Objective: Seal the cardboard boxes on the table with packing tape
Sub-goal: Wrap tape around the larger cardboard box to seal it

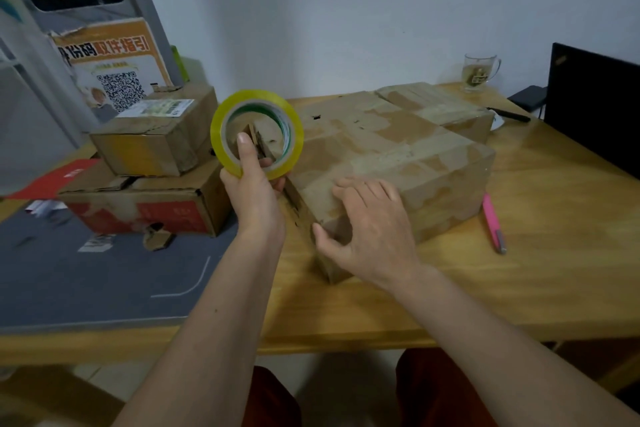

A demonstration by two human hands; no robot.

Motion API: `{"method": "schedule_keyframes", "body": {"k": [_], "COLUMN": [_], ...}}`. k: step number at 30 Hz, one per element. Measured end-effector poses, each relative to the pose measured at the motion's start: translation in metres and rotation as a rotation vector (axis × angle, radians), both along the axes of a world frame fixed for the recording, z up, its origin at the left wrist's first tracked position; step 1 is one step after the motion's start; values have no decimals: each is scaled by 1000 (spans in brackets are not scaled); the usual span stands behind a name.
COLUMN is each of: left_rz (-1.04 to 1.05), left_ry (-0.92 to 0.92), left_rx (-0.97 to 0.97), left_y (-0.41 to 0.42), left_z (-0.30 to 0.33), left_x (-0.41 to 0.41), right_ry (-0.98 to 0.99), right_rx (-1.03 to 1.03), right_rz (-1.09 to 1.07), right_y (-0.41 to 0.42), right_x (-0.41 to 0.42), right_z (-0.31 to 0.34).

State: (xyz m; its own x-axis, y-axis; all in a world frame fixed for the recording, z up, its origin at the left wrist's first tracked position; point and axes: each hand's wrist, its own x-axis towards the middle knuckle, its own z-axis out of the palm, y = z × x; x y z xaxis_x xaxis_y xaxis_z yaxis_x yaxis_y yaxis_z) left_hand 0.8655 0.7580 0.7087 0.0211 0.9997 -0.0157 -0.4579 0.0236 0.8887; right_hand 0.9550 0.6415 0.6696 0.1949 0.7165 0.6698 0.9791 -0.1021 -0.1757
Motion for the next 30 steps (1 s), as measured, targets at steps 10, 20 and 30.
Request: {"method": "schedule_keyframes", "body": {"k": [10,20,30], "left_rz": [-52,-43,-404], "left_ry": [-20,203,459], "left_rx": [11,63,92], "left_y": [-10,-17,-27], "left_z": [7,31,48], "left_x": [-5,2,-77], "right_ry": [447,920,477], "right_rx": [247,202,-528], "right_rz": [-103,-470,-399], "right_y": [-12,-37,-78], "right_x": [50,127,110], "right_z": [13,17,65]}}
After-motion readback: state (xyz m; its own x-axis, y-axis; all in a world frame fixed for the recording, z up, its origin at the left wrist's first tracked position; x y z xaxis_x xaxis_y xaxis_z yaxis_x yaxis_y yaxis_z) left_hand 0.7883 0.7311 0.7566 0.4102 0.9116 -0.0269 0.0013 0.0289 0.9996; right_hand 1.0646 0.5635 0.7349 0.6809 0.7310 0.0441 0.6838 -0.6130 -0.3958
